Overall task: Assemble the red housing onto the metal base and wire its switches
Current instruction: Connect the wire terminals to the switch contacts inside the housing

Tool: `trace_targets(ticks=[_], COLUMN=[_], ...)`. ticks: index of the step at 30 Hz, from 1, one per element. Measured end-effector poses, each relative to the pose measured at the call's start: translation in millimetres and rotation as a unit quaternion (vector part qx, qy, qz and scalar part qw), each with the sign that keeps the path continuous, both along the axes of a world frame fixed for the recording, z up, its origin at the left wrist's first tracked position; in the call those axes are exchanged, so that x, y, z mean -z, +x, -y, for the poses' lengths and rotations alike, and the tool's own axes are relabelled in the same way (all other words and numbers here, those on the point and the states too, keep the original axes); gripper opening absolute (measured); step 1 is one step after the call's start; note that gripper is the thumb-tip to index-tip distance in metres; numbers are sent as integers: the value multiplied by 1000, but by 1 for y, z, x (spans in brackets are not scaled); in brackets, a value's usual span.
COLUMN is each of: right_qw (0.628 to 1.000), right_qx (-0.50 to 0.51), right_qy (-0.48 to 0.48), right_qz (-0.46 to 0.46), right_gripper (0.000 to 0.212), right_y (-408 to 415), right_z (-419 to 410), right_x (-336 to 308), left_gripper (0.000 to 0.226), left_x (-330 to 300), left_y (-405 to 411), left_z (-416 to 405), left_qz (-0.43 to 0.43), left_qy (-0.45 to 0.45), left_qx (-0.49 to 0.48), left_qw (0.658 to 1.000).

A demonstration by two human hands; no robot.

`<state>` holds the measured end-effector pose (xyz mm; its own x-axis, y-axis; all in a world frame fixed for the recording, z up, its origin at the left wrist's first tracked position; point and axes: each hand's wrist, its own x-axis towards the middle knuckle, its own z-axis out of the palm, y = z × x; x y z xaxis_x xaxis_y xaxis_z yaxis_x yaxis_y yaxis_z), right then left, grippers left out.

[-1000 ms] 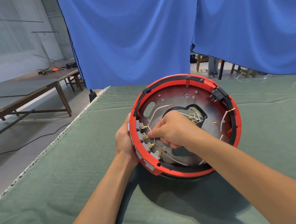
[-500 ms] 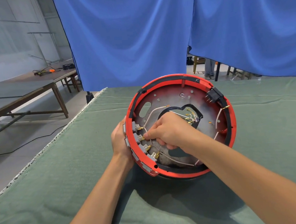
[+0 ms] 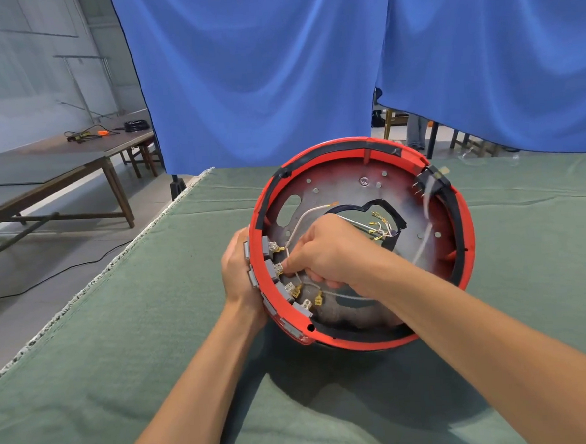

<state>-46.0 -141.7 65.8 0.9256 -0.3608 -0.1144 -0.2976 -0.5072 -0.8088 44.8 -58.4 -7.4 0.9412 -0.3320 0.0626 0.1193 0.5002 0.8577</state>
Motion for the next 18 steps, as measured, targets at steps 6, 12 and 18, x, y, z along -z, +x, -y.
trace_targets(ticks=[6,12,18], right_qw=[1000,999,999], right_qx=[0,-37,-28], right_qy=[-24,-4,8], right_qz=[17,-9,-23], right_gripper=[30,29,24], right_y=[2,1,8], right_z=[-2,11,14], right_x=[8,5,6], left_gripper=[35,33,30], left_x=[2,0,-1], left_y=[2,1,-1], left_z=[0,2,4], left_qz=[-24,-14,-36], left_qy=[-3,21,40], left_qx=[13,20,11], left_qw=[1000,999,998])
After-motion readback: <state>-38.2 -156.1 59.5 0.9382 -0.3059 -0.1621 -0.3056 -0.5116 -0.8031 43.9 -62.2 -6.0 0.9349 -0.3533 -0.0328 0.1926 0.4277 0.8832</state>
